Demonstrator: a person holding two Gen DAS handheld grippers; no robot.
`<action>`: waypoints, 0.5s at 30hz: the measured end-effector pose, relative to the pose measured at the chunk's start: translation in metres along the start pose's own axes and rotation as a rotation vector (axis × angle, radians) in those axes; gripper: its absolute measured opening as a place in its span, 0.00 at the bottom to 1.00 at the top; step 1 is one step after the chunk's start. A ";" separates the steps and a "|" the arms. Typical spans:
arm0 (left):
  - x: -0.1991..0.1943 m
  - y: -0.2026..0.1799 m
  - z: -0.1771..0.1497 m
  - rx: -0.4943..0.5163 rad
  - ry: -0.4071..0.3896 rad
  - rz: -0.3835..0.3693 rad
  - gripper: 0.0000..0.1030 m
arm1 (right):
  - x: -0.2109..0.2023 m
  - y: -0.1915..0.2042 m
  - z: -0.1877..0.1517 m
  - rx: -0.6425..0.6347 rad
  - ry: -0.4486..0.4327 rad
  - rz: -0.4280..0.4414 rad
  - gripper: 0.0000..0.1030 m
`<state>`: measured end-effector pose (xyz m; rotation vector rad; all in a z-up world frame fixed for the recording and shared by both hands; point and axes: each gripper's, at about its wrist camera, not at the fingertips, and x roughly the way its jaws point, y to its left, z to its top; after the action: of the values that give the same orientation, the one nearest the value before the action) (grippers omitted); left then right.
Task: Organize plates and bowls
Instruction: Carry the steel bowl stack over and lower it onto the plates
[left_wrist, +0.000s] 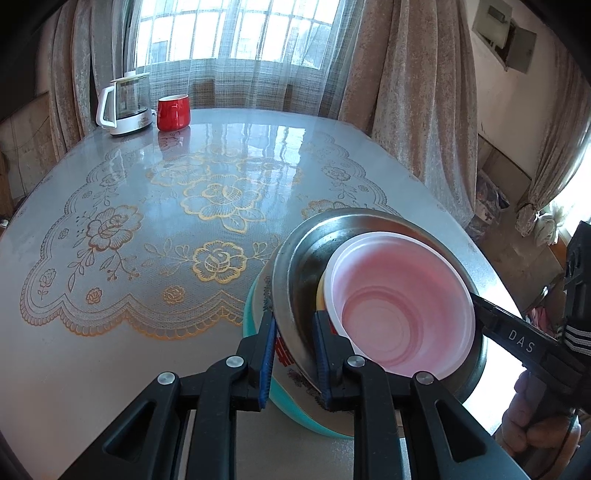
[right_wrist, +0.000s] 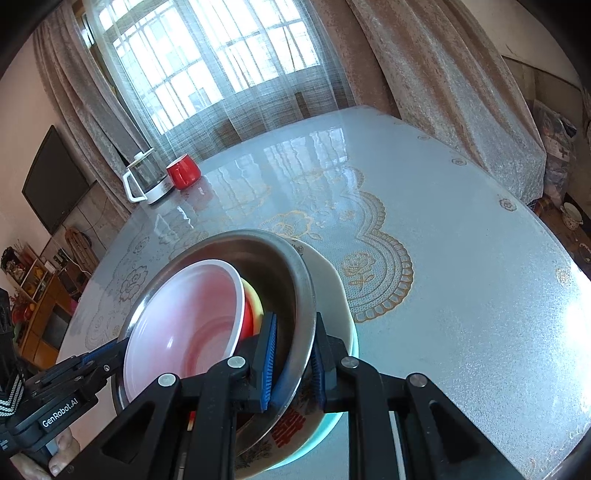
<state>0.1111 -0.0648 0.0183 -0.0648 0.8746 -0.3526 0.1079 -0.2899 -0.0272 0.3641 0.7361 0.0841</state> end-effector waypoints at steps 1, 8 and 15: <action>0.000 0.000 0.000 -0.002 0.001 -0.002 0.20 | 0.000 0.001 0.000 -0.008 -0.001 -0.006 0.17; -0.003 0.000 -0.001 -0.005 0.000 -0.009 0.20 | 0.002 -0.002 0.000 0.003 0.005 0.004 0.17; -0.004 -0.001 -0.002 -0.001 0.006 -0.008 0.22 | -0.005 -0.012 -0.001 0.072 -0.016 0.055 0.26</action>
<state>0.1072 -0.0645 0.0199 -0.0681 0.8804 -0.3602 0.1033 -0.3015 -0.0288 0.4528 0.7150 0.1066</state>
